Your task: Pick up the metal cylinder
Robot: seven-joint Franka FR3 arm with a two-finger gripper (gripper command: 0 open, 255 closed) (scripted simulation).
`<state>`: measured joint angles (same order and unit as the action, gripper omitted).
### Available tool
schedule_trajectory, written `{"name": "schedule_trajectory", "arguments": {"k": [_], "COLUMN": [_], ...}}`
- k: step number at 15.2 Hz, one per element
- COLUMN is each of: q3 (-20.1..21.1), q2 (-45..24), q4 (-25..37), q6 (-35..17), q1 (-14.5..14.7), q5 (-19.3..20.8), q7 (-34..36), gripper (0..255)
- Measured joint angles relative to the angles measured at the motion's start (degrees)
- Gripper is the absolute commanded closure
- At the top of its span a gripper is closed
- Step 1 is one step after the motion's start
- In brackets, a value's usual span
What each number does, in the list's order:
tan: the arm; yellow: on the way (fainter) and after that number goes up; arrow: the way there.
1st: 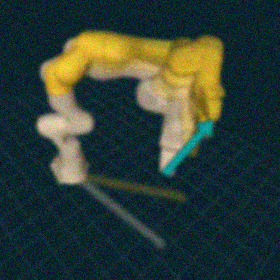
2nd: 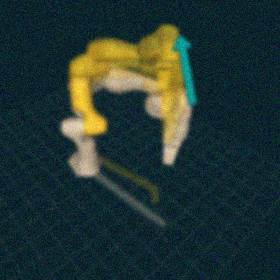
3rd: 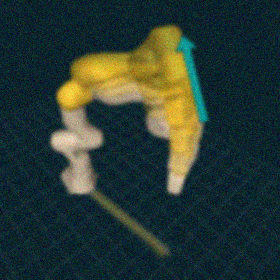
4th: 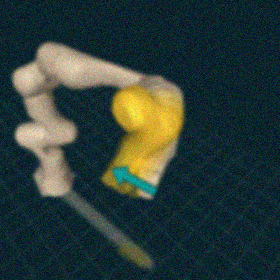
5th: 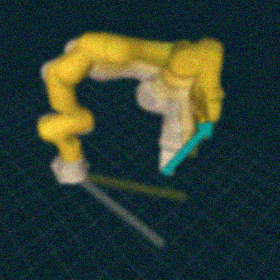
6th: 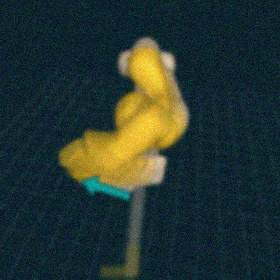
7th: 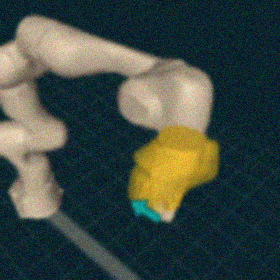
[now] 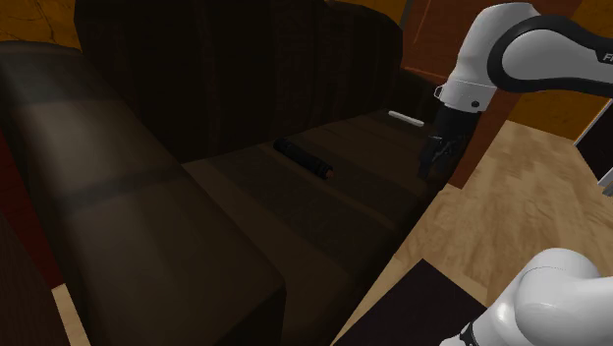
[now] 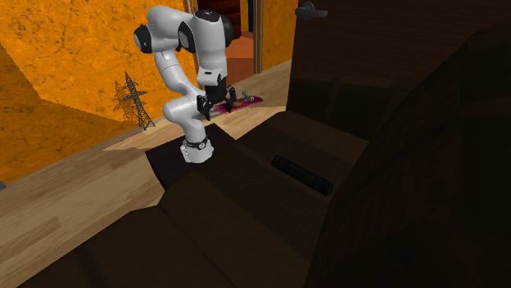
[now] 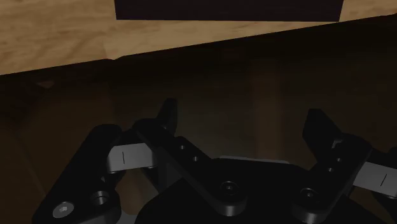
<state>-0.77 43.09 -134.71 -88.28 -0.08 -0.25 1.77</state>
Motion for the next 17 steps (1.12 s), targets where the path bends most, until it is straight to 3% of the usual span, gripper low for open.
{"name": "schedule_trajectory", "arguments": {"k": [3,8,17], "q3": [0.1,1.2,2.5], "q2": [-2.2,-11.9,-30.7], "q4": [0.5,5.0,17.3], "q6": [-1.8,-7.8,-15.8], "q1": [0.2,1.4,2.8], "q5": [-0.1,-0.8,-0.9], "q7": [-0.2,-0.4,-1.7], "gripper": [0,0,0]}}
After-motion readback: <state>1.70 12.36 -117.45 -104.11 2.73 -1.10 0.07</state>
